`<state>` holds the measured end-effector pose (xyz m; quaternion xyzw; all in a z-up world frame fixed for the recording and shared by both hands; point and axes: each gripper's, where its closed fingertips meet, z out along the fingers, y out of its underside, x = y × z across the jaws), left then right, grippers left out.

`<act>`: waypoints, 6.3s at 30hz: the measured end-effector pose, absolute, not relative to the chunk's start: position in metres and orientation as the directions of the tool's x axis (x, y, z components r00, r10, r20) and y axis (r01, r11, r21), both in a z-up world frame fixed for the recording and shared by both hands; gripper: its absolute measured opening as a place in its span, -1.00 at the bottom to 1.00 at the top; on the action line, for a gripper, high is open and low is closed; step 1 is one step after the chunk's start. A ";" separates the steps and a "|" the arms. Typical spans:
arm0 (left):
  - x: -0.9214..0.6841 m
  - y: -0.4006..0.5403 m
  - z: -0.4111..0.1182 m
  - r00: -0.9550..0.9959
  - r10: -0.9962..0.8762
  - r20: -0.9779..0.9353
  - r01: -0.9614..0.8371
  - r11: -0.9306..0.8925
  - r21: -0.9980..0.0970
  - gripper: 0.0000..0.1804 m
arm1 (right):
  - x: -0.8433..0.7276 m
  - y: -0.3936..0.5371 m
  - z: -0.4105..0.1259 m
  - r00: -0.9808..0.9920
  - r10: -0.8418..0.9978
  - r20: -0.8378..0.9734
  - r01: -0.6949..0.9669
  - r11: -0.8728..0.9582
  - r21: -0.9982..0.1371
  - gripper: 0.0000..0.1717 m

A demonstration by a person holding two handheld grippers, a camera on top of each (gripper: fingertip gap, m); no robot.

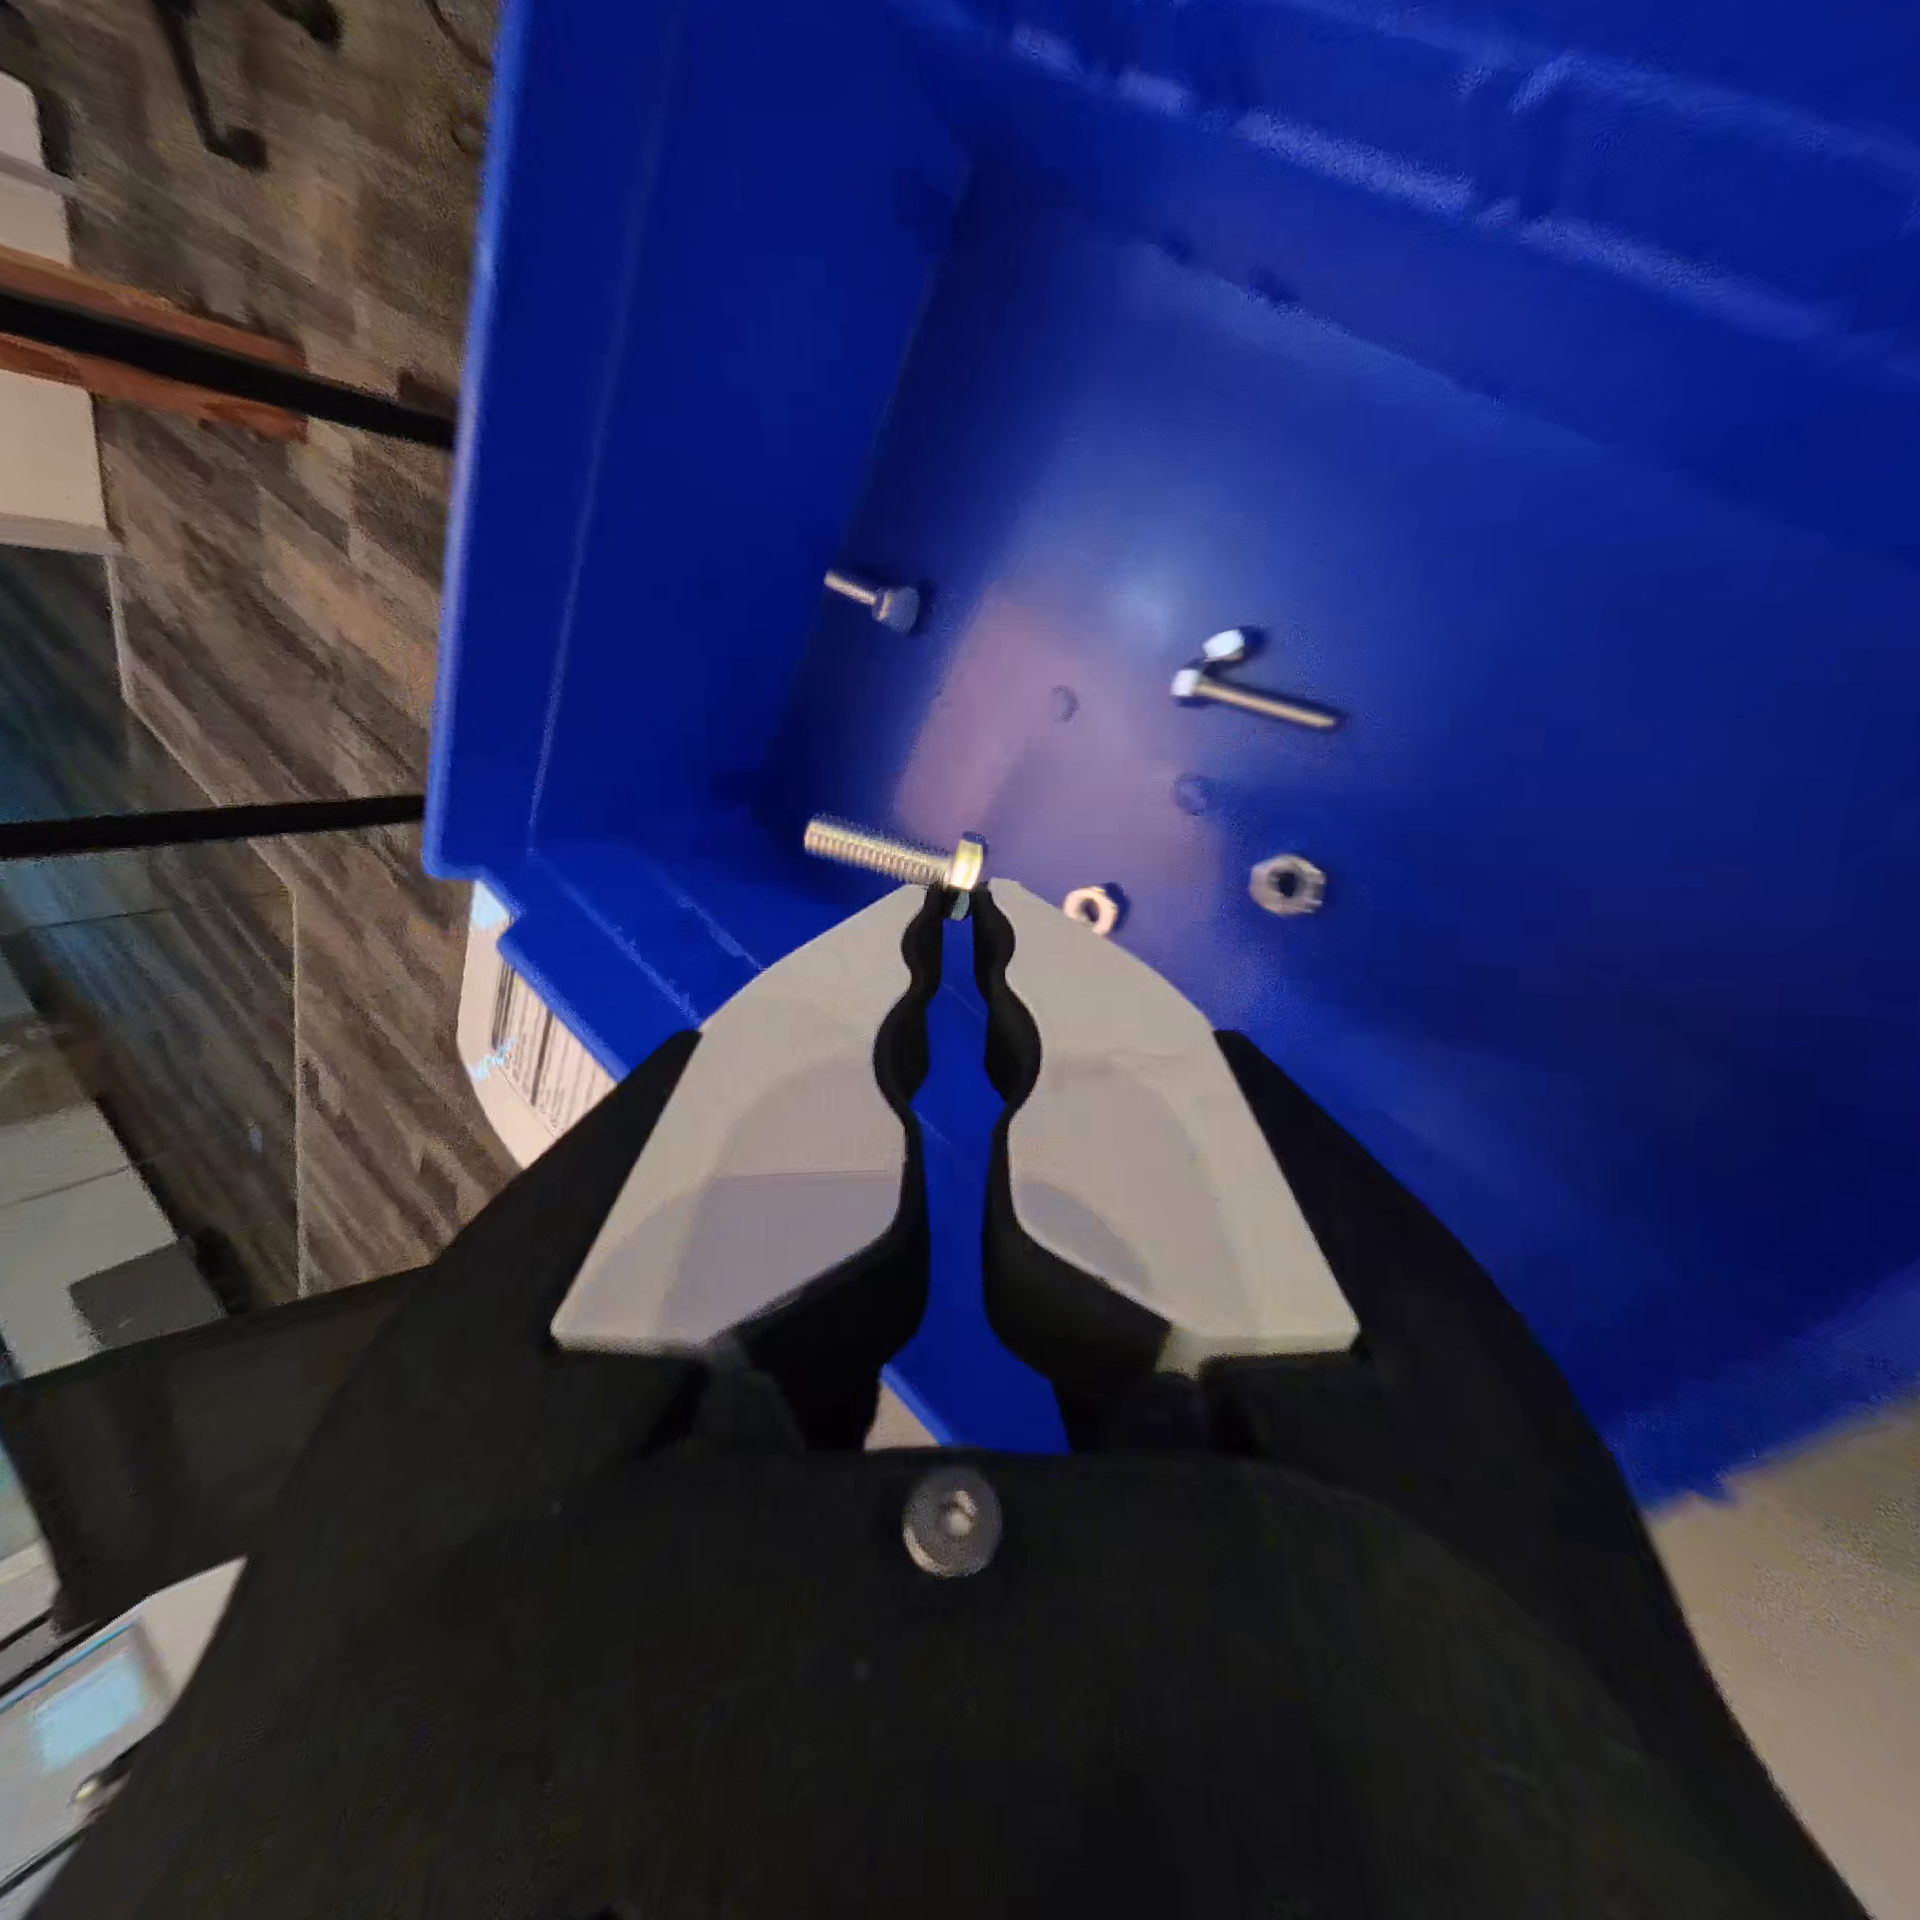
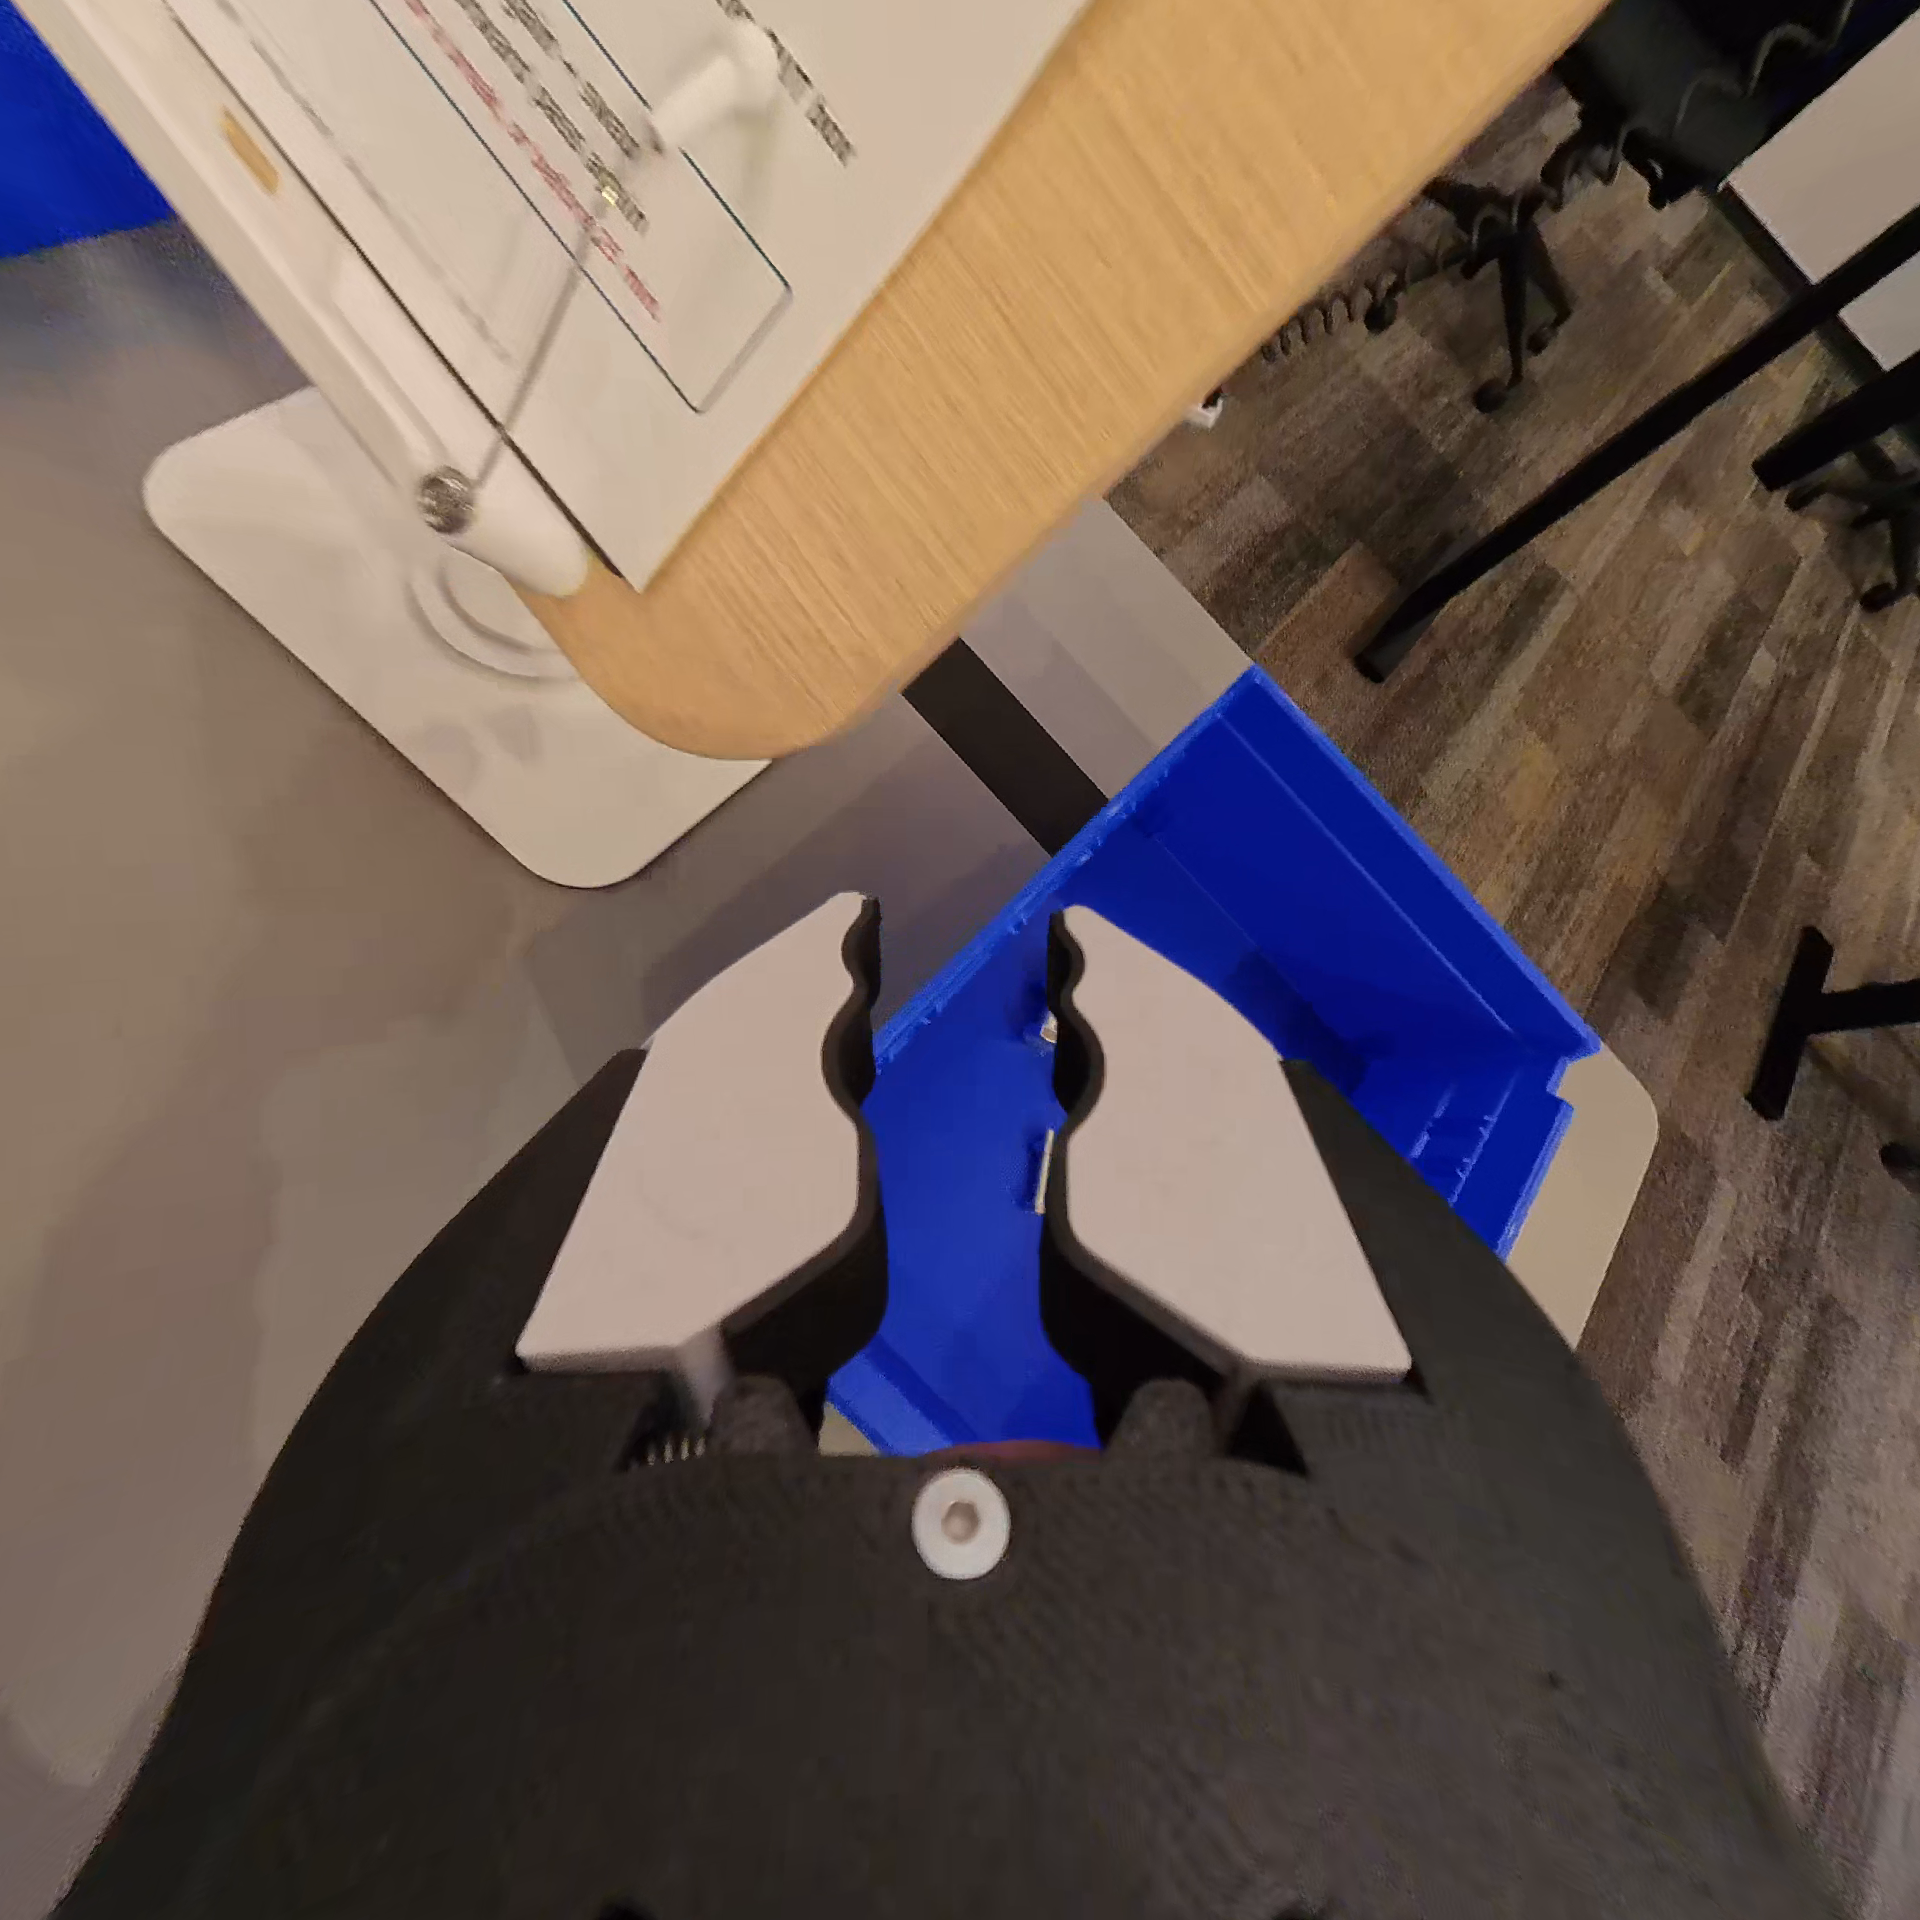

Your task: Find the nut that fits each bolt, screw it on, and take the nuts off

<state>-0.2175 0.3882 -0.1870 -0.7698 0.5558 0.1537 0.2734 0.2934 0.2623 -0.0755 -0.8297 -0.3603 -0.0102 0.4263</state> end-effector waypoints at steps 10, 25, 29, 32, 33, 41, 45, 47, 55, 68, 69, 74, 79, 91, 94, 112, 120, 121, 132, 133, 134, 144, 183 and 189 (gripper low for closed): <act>-0.131 0.219 -0.137 0.232 -0.752 -0.617 -0.903 0.070 -0.425 -0.94 | 0.242 0.236 -0.056 0.650 0.691 0.317 0.631 -0.258 -0.732 -0.64; -0.051 0.114 -0.256 -0.112 -0.951 -0.290 -0.916 0.212 -0.340 -0.94 | 0.209 0.219 -0.057 0.563 0.767 0.308 0.659 -0.191 -0.727 -0.63; -0.046 0.110 -0.257 -0.145 -0.956 -0.256 -0.908 0.232 -0.350 -0.94 | 0.208 0.221 -0.059 0.561 0.770 0.303 0.659 -0.194 -0.726 -0.63; -0.047 0.110 -0.258 -0.155 -0.958 -0.243 -0.908 0.235 -0.346 -0.94 | 0.207 0.220 -0.061 0.556 0.774 0.303 0.663 -0.193 -0.723 -0.63; -0.046 0.109 -0.258 -0.158 -0.959 -0.235 -0.908 0.235 -0.348 -0.94 | 0.206 0.220 -0.061 0.555 0.775 0.303 0.664 -0.193 -0.723 -0.63; -0.050 0.097 -0.272 -0.181 -0.977 -0.112 -0.924 0.208 -0.322 -0.94 | 0.205 0.221 -0.063 0.551 0.778 0.302 0.668 -0.195 -0.718 -0.63; -0.048 0.099 -0.272 -0.162 -0.981 -0.109 -0.920 0.190 -0.344 -0.69 | 0.206 0.221 -0.064 0.552 0.777 0.303 0.669 -0.197 -0.716 -0.63; -0.051 0.100 -0.270 -0.146 -0.983 -0.111 -0.923 0.176 -0.343 -0.51 | 0.207 0.222 -0.063 0.555 0.775 0.303 0.668 -0.198 -0.718 -0.63; -0.096 0.161 -0.201 0.067 -0.960 -0.270 -0.899 0.060 -0.435 -0.55 | 0.212 0.222 -0.060 0.563 0.769 0.303 0.660 -0.197 -0.725 -0.63; -0.194 0.330 -0.234 0.263 -0.892 -0.368 -0.964 -0.226 -0.142 -0.63 | 0.211 0.220 -0.059 0.555 0.772 0.309 0.664 -0.188 -0.724 -0.63; -0.194 0.334 -0.238 0.252 -0.891 -0.378 -0.967 -0.223 -0.119 -0.66 | 0.211 0.221 -0.059 0.556 0.772 0.308 0.663 -0.188 -0.725 -0.63; -0.203 0.348 -0.259 0.261 -0.902 -0.345 -0.964 -0.258 -0.057 -0.70 | 0.212 0.221 -0.059 0.557 0.772 0.305 0.661 -0.190 -0.726 -0.63; -0.208 0.352 -0.267 0.284 -0.913 -0.294 -0.957 -0.290 -0.025 -0.71 | 0.211 0.221 -0.060 0.554 0.774 0.305 0.663 -0.189 -0.724 -0.63; -0.207 0.346 -0.271 0.338 -0.936 -0.094 -0.941 -0.337 -0.024 -0.84 | 0.210 0.219 -0.056 0.553 0.774 0.309 0.660 -0.180 -0.729 -0.63; -0.206 0.347 -0.271 0.317 -0.944 -0.089 -0.948 -0.315 -0.040 -0.84 | 0.210 0.218 -0.055 0.551 0.774 0.311 0.659 -0.176 -0.731 -0.63; -0.063 0.153 -0.169 0.130 -0.952 -0.276 -0.860 0.030 -0.509 -0.85 | 0.169 0.193 -0.055 0.434 0.845 0.311 0.686 -0.087 -0.722 -0.65; 0.022 0.094 -0.230 -0.029 -0.991 -0.131 -0.896 0.084 -0.436 -0.85 | 0.144 0.183 -0.069 0.362 0.882 0.303 0.715 -0.055 -0.697 -0.64; 0.023 0.093 -0.237 -0.038 -0.992 -0.119 -0.907 0.085 -0.413 -0.85 | 0.144 0.183 -0.069 0.360 0.882 0.302 0.715 -0.053 -0.697 -0.64; 0.021 0.086 -0.268 -0.041 -0.999 -0.025 -0.942 0.047 -0.333 -0.76 | 0.144 0.182 -0.067 0.355 0.886 0.298 0.708 -0.046 -0.705 -0.64; 0.019 0.085 -0.269 -0.036 -0.999 -0.024 -0.945 0.042 -0.325 -0.73 | 0.144 0.182 -0.067 0.355 0.886 0.299 0.708 -0.046 -0.705 -0.64; 0.017 0.083 -0.269 -0.040 -0.999 -0.012 -0.947 0.041 -0.320 -0.70 | 0.144 0.182 -0.066 0.356 0.885 0.300 0.708 -0.046 -0.705 -0.64; -0.019 0.095 -0.232 0.276 -0.953 -0.125 -0.877 -0.196 -0.439 -0.59 | 0.146 0.182 -0.065 0.360 0.882 0.304 0.707 -0.045 -0.706 -0.64; -0.015 0.152 -0.107 0.601 -0.580 -0.549 -0.536 0.217 -0.816 -0.85 | 0.010 0.167 -0.084 0.110 0.944 -0.312 0.045 -0.318 -0.947 -0.66; 0.007 0.155 -0.101 0.570 -0.493 -0.657 -0.561 0.351 -0.750 -0.85 | -0.002 0.152 -0.080 -0.064 0.909 -0.413 -0.091 -0.417 -0.904 -0.72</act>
